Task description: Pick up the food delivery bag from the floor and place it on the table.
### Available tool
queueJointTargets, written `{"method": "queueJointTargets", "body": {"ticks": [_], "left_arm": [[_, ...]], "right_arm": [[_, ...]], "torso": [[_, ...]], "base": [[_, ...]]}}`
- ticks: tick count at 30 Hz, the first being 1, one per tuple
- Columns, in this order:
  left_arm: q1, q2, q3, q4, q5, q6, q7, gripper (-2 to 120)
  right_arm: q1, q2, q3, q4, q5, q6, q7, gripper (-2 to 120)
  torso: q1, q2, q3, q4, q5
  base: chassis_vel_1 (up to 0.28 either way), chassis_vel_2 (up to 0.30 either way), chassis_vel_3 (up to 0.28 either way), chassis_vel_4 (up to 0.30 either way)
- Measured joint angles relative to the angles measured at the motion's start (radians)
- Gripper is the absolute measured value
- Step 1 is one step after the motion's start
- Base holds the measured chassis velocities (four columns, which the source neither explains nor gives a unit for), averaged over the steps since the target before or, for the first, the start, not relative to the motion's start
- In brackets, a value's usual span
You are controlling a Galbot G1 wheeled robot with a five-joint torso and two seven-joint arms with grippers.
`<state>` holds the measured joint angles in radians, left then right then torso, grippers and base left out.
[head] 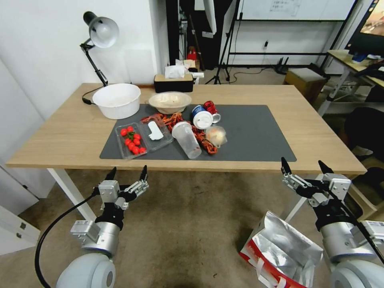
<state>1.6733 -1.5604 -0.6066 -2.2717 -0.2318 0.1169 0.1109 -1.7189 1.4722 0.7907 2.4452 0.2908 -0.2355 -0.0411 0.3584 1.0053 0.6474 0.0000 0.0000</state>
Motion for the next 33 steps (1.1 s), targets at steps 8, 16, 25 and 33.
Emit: {"method": "queueJointTargets", "body": {"ticks": [8,16,25,33], "left_arm": [[-0.001,-0.001,0.001,0.002,0.001,0.000,0.000,100],[-0.005,-0.003,0.001,0.006,0.002,0.000,0.000,100],[-0.008,-0.005,0.001,0.009,0.003,-0.002,0.001,100],[-0.013,-0.005,0.000,0.010,0.004,-0.003,0.001,100]], "right_arm": [[0.001,-0.002,-0.001,-0.002,0.000,0.001,0.000,100],[0.004,-0.004,-0.001,-0.006,0.001,0.002,-0.001,100],[0.009,-0.004,-0.005,-0.015,0.002,0.003,-0.002,100],[0.012,-0.007,-0.005,-0.016,0.003,0.003,-0.003,100]], "torso": [[-0.018,-0.038,-0.021,0.0000,0.0000],[-0.035,-0.079,-0.044,0.0000,0.0000],[-0.054,-0.126,-0.071,0.0000,-0.0001],[-0.070,-0.163,-0.093,0.0000,0.0000]], "base": [[0.000,0.000,0.000,0.000],[0.000,0.000,0.000,0.000],[0.000,0.000,0.000,0.000],[0.000,0.000,0.000,0.000]]}}
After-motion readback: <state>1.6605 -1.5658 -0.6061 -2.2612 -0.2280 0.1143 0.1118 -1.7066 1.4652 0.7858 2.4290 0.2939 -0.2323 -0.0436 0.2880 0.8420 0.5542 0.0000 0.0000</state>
